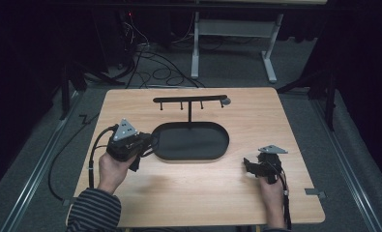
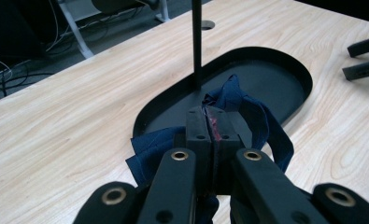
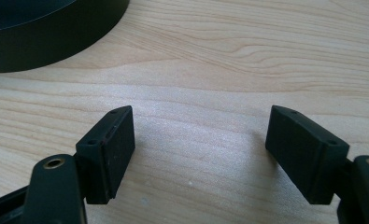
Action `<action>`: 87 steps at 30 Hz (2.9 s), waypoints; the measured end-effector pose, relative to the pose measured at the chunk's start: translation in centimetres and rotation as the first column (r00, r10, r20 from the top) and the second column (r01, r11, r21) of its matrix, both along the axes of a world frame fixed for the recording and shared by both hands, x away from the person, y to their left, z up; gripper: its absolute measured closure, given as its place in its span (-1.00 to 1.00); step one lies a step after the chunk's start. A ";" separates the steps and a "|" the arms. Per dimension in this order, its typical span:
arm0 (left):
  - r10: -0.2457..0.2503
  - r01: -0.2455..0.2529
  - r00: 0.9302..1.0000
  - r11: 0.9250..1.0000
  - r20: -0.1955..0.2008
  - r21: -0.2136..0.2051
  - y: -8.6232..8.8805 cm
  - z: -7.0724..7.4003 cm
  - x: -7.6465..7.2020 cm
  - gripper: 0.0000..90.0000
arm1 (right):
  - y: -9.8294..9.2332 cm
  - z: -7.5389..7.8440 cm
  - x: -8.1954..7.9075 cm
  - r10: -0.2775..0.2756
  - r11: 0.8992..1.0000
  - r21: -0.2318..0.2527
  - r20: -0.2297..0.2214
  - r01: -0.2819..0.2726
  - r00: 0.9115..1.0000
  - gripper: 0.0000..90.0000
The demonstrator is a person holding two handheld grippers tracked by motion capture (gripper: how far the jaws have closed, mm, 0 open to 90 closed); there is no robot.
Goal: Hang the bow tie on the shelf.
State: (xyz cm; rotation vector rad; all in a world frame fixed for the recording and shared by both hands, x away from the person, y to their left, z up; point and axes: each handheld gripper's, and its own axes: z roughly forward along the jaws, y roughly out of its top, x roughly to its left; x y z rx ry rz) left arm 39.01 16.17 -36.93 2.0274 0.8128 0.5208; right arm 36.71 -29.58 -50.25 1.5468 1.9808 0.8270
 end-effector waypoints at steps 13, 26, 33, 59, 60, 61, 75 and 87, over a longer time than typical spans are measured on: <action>0.024 -0.024 1.000 0.999 0.014 -0.036 -0.5 1.5 1.8 0.97 | 0.0 0.0 0.0 0.000 1.000 0.000 0.001 0.000 1.000 -0.44; 0.044 -0.043 0.999 0.998 0.024 -0.043 -1.2 2.6 3.4 0.97 | 0.0 0.0 0.0 0.000 1.000 0.000 0.000 0.000 1.000 -0.44; 0.068 -0.067 0.997 0.996 0.022 -0.052 -1.4 2.8 4.3 0.97 | 0.0 0.0 0.0 0.000 1.000 0.000 0.000 0.000 1.000 -0.44; 0.140 -0.138 0.990 0.990 0.032 -0.042 -2.8 3.0 7.0 0.97 | 0.0 0.0 0.0 -0.002 1.000 0.002 0.000 0.002 1.000 -0.44; 0.144 -0.143 0.989 0.989 0.034 -0.037 -2.8 2.9 7.0 0.97 | 0.0 0.0 0.0 -0.001 1.000 0.001 0.000 0.001 1.000 -0.44; 0.148 -0.146 0.988 0.989 0.037 -0.033 -2.9 2.9 7.0 0.97 | 0.0 0.0 0.0 -0.001 1.000 0.001 0.000 0.001 1.000 -0.44; 0.155 -0.153 0.986 0.988 0.055 -0.034 -3.8 2.6 7.4 0.94 | 0.0 0.0 0.0 -0.001 1.000 0.001 0.000 0.001 1.000 -0.44; 0.158 -0.157 0.985 0.987 0.063 -0.025 -4.2 2.6 7.8 0.94 | 0.0 0.0 0.0 -0.001 1.000 0.001 0.000 0.001 1.000 -0.44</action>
